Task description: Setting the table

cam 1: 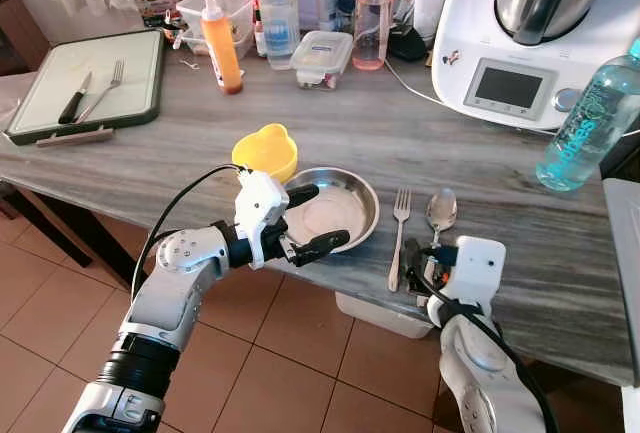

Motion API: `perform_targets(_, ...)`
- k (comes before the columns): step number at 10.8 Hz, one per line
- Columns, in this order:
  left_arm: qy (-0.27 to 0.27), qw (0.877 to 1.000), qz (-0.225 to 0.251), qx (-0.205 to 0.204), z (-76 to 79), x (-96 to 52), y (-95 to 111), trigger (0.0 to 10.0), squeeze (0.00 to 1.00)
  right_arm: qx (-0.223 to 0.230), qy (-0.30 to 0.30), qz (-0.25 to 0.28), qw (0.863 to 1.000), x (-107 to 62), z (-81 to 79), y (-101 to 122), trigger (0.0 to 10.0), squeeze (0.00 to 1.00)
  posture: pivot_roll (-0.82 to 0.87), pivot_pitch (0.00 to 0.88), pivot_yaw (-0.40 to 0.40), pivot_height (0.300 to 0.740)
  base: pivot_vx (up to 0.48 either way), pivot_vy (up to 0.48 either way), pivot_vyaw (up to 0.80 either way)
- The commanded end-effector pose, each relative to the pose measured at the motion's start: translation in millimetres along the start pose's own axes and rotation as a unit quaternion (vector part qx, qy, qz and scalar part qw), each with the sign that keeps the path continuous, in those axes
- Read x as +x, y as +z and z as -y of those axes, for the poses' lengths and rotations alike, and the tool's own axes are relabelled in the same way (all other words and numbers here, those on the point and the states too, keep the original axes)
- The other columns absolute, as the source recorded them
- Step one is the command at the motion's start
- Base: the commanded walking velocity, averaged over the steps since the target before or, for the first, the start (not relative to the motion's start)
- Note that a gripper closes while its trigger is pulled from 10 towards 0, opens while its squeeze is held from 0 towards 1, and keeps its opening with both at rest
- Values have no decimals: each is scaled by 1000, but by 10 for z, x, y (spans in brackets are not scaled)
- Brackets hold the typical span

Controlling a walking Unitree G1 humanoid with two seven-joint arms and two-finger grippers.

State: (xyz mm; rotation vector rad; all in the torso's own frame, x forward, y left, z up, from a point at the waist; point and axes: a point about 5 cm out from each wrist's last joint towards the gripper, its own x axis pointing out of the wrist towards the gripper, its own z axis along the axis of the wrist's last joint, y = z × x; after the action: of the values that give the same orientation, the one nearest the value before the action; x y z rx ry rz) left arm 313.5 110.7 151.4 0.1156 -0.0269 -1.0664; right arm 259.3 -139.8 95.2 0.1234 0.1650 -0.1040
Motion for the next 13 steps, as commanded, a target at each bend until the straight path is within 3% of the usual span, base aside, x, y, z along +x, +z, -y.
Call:
perform_targets(1,4,1000,-2,14,-31,-13,38,10000,0,-3,-9,5,1000,-19,30,25,10000,1000,14,97,62,740,0,0,0)
perform_targets(5,8,1000,-3,16,-47,-29,39,10000,0,6,14,23,1000,-5,-51,53,10000,1000,19,101,62,740,0,0,0)
perform_targets(6,11,1000,-2,17,-53,-36,40,10000,0,-18,37,68,997,-5,-154,190,10000,1000,22,103,63,740,0,0,0)
perform_targets(8,13,1000,-1,16,-56,-42,42,10000,0,-54,32,112,992,-14,-191,375,10000,1000,24,103,63,740,0,0,0)
perform_targets(10,21,1000,5,15,-65,-38,54,10000,0,-82,3,184,980,-58,-118,665,10000,1000,16,102,59,740,0,0,0)
perform_targets(13,37,999,15,13,-53,-93,47,10000,0,-107,-69,211,969,-164,146,842,10000,1000,9,98,49,740,0,0,0)
